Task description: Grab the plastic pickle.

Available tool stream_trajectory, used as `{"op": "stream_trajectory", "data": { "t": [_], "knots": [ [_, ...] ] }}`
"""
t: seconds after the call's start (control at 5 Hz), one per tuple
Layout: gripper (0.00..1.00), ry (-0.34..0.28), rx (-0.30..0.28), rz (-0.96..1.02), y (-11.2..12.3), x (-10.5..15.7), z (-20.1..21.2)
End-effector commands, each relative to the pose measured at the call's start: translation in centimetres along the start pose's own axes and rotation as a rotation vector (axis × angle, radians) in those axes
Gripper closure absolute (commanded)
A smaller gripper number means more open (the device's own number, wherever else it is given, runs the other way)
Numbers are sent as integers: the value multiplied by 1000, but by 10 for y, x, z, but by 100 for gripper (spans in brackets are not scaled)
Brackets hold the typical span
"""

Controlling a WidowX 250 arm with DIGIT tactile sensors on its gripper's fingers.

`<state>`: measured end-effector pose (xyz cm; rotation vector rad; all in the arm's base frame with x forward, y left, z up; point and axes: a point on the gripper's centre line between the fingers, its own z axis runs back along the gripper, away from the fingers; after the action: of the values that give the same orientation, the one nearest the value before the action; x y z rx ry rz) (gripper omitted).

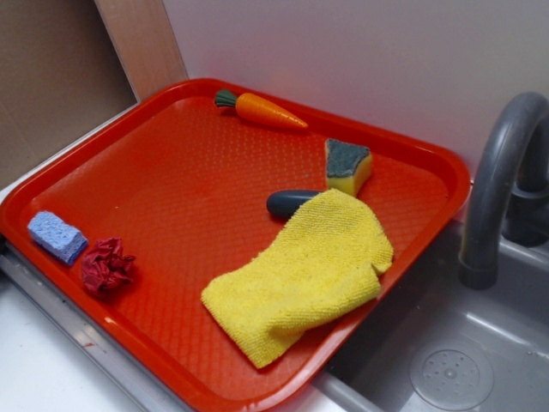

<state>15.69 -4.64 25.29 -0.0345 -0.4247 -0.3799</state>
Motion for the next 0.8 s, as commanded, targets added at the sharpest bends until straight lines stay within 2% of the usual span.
{"op": "stream_trajectory", "data": {
  "t": [0.0,0.2,0.4,0.6],
  "knots": [
    [0,-254,-188,-431,-63,38,-28],
    [0,-230,-253,-531,-104,55,-52],
    [0,-142,-253,-656,-138,61,-74],
    [0,-106,-329,-669,-164,67,-106]
  ]
}}
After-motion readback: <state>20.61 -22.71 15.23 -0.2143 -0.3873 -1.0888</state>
